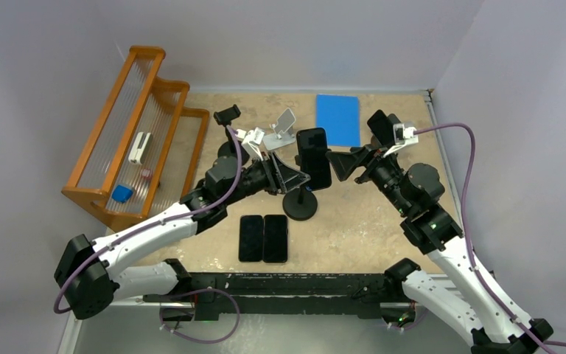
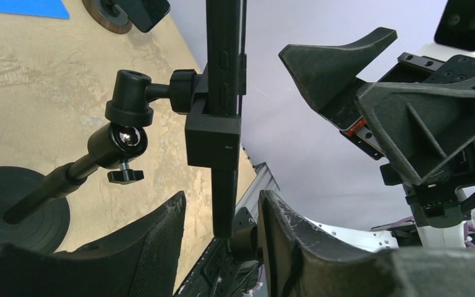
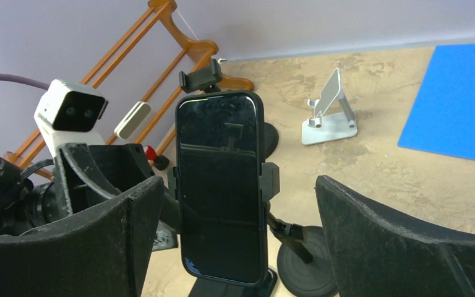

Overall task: Remove the phone from the phone stand
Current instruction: Move the phone stand with the phone to the center of the board, then remove the phone from the phone stand.

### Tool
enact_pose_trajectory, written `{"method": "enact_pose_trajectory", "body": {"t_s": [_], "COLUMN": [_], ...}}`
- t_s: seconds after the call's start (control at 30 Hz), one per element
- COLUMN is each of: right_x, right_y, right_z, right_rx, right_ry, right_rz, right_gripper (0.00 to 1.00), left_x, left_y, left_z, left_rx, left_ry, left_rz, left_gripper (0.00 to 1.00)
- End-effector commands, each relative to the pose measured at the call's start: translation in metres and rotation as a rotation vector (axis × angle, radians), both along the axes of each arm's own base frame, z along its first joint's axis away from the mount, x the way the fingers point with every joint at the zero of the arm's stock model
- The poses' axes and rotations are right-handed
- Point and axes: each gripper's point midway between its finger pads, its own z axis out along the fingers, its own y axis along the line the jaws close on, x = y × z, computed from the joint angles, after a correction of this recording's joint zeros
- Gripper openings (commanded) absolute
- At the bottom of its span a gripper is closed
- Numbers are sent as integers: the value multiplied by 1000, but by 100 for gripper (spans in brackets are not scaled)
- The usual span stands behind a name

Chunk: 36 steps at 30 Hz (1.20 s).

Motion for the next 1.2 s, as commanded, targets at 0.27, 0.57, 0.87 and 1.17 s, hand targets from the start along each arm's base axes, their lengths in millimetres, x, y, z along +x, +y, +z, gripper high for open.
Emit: {"method": "enact_pose_trajectory", "body": {"t_s": [0.27, 0.57, 0.87, 1.17], "right_x": [-7, -5, -19, -14], "right_y": [-9, -26, -16, -3], "right_z": [25, 17, 19, 12], "right_rx": [-20, -3, 18, -27], "right_ry": [-72, 6, -50, -31], "right_rz": [-15, -114, -26, 28], "right_gripper": [93, 98, 98, 99], "left_x": [6, 40, 50, 53], "left_y": [37, 35, 25, 13], "left_z": [46, 84, 84, 84], "left_rx": [20, 62, -41, -61], "left_ry": [-197, -276, -233, -232], "left_rz": [135, 47, -132, -233], "left_gripper": [66, 73, 71, 65]}}
